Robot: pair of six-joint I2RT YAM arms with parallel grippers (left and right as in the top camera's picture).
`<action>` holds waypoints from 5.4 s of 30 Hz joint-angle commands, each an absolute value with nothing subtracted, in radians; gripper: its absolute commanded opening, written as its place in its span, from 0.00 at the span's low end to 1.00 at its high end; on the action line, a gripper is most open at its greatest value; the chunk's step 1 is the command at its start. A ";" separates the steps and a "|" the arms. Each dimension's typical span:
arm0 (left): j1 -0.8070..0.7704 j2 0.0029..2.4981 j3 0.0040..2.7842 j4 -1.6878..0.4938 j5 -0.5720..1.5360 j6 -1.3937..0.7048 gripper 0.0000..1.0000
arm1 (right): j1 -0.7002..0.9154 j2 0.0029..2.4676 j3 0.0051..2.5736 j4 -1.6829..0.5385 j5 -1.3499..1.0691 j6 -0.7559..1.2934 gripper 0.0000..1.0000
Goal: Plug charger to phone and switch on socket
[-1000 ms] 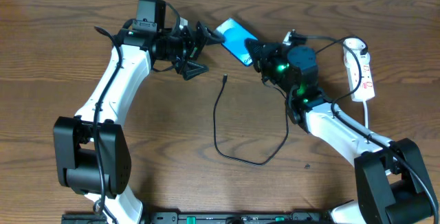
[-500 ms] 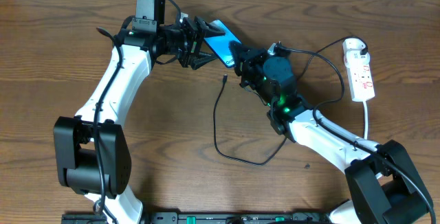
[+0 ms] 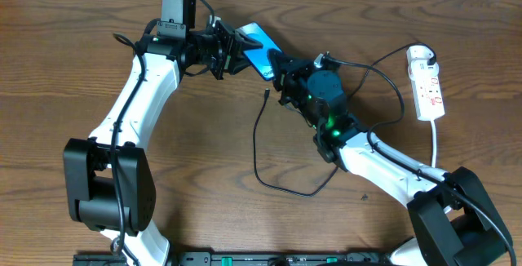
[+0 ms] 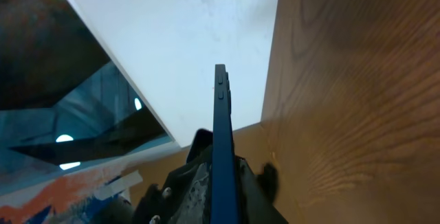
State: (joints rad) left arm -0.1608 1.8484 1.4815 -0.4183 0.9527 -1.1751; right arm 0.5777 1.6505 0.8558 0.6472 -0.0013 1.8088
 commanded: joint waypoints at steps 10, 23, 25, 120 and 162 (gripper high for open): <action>-0.157 1.825 1.491 -0.387 0.896 -1.210 0.07 | 0.591 1.627 0.871 0.664 -0.011 1.847 0.02; -0.157 1.825 1.491 -0.209 0.916 -1.026 0.07 | 0.591 1.627 0.871 0.662 -0.010 1.845 0.20; -0.157 1.825 1.491 -0.166 0.947 -1.021 0.07 | 0.591 1.627 0.871 0.662 -0.010 1.827 0.28; 0.265 1.825 1.491 -0.606 0.930 -0.524 0.07 | 0.629 2.306 1.712 -0.694 0.099 0.711 0.36; 0.265 1.825 1.491 -0.612 0.930 -0.523 0.07 | 0.418 2.218 1.758 -0.867 -0.636 -0.004 0.01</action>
